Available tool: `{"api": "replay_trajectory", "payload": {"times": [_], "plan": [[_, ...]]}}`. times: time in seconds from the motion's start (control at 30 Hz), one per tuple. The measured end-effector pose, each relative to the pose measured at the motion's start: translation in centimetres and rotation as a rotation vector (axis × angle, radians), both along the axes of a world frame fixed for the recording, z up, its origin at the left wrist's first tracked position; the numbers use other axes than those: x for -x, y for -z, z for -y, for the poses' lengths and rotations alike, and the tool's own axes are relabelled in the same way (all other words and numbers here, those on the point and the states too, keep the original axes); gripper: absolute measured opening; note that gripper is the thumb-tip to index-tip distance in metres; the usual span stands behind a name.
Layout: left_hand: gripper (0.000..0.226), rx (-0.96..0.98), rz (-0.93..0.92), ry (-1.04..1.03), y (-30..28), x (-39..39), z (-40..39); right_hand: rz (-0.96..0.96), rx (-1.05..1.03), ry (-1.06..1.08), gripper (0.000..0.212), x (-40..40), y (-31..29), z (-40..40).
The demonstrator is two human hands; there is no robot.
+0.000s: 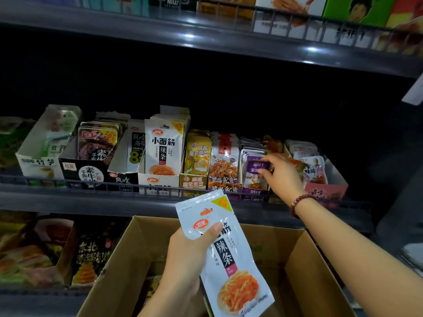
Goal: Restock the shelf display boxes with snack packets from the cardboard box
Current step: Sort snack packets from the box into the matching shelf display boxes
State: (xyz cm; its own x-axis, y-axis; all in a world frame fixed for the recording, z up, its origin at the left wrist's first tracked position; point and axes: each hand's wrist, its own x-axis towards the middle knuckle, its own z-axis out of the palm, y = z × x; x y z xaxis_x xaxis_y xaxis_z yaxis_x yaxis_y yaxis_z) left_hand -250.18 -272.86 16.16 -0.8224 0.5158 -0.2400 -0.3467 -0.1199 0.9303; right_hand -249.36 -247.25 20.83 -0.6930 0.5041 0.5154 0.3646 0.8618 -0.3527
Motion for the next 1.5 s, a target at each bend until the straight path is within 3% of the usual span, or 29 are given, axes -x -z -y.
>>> {"api": "replay_trajectory", "payload": {"times": [0.33,0.57,0.67,0.77,0.87,0.93,1.0,1.1,1.33,1.5], "plan": [[0.018,-0.015,-0.001,0.011,0.1,0.3,-0.1,0.311,0.056,0.08,0.023,2.1,-1.9,-0.9],[0.02,-0.021,0.012,0.001,0.1,0.5,0.0,0.02,-0.113,0.053,0.033,0.2,-2.7,1.4],[0.021,-0.026,0.018,-0.005,-0.3,0.6,0.4,-0.009,0.068,-0.111,0.022,-1.1,-3.2,4.1],[0.027,-0.04,0.006,-0.014,-0.8,0.7,1.0,0.189,0.313,-0.37,0.016,-2.6,-4.2,7.6],[0.029,-0.085,-0.023,-0.053,-1.5,1.0,1.5,0.517,0.487,-0.544,0.039,-3.9,-4.5,10.8],[0.029,-0.108,-0.066,-0.076,-2.2,1.1,1.8,0.579,0.542,-0.578,0.06,-4.2,-3.7,12.4],[0.036,-0.127,-0.131,-0.083,-2.9,1.4,2.3,0.49,0.571,-0.53,0.067,-4.0,-2.6,13.4],[0.061,-0.205,-0.096,-0.027,-3.7,2.4,3.2,0.295,0.682,-0.426,0.05,-3.2,-1.9,14.4],[0.019,-0.262,-0.107,0.049,-4.8,5.4,6.3,0.05,0.745,-0.3,0.032,-0.6,-2.0,14.7],[0.026,-0.254,-0.086,0.035,-4.5,7.0,8.0,-0.062,0.962,-0.321,0.017,0.5,-2.3,14.7]]}}
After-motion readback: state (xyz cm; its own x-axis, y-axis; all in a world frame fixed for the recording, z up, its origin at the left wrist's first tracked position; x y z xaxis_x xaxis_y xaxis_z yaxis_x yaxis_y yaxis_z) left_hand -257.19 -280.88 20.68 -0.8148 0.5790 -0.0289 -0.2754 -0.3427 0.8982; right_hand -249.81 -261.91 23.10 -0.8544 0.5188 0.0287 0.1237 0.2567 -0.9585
